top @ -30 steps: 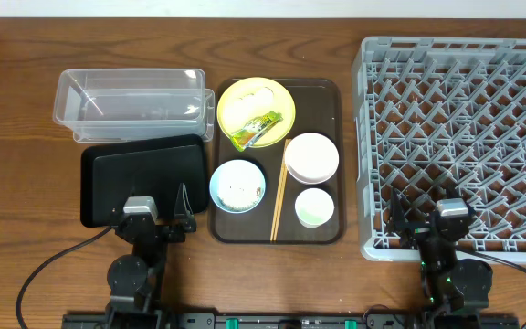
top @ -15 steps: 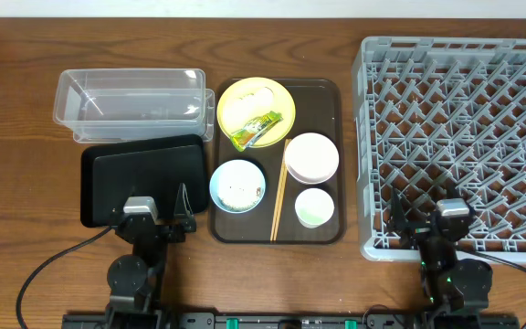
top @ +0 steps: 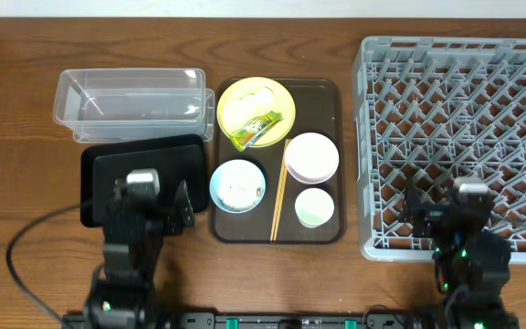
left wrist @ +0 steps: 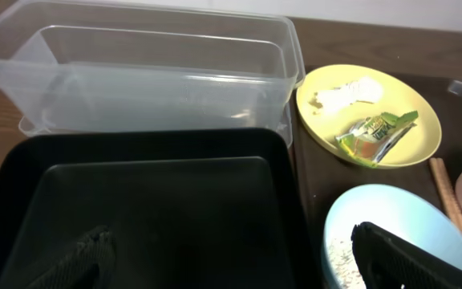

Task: Sort waste into correct bins and load items into the dishwasher rack
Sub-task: 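Reach the left gripper toward the snack wrapper on the yellow plate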

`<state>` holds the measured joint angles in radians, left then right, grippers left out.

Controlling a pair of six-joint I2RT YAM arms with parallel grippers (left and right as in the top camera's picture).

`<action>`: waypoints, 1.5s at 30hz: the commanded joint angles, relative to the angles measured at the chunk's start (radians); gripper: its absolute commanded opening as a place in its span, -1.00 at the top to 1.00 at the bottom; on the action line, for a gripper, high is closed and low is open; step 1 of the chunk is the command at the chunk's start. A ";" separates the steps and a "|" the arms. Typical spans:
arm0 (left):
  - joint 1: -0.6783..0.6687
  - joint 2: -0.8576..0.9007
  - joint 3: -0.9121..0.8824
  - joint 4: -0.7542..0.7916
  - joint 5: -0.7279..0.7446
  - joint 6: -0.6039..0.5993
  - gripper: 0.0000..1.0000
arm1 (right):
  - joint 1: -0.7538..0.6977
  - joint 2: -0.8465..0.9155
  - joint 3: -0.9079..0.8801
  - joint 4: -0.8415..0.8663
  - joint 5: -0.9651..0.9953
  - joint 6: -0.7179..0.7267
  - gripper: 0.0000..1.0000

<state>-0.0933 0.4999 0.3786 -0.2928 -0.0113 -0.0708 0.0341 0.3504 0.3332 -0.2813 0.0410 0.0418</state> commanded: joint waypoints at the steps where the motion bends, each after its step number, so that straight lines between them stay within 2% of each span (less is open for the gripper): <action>1: 0.005 0.153 0.140 -0.067 0.058 0.006 -0.91 | -0.014 0.137 0.111 -0.055 0.015 0.013 -0.98; 10: 0.005 0.529 0.515 -0.472 0.113 0.006 -0.91 | -0.014 0.489 0.380 -0.327 0.014 0.013 -0.98; 16: 0.005 0.599 0.574 -0.570 0.158 0.006 -0.91 | -0.014 0.587 0.432 -0.352 -0.043 0.013 -0.99; 20: 0.005 0.599 0.574 -0.522 0.209 0.007 -0.91 | -0.014 0.588 0.432 -0.338 -0.061 0.013 -0.99; 23: 0.002 0.604 0.575 -0.425 0.294 0.030 -0.90 | -0.014 0.589 0.431 -0.329 -0.061 0.013 -0.99; 27: -0.029 0.660 0.608 -0.321 0.283 0.076 -0.89 | -0.014 0.589 0.432 -0.328 -0.061 0.013 -0.98; 36: -0.113 0.955 0.830 -0.185 0.231 0.283 -0.89 | -0.014 0.589 0.431 -0.328 -0.060 0.013 -0.99; 45: -0.209 1.222 0.850 0.028 0.227 0.299 -0.86 | -0.014 0.592 0.431 -0.328 -0.060 0.013 -0.99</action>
<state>-0.2790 1.6573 1.2163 -0.2859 0.2264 0.1978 0.0341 0.9417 0.7418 -0.6098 -0.0113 0.0448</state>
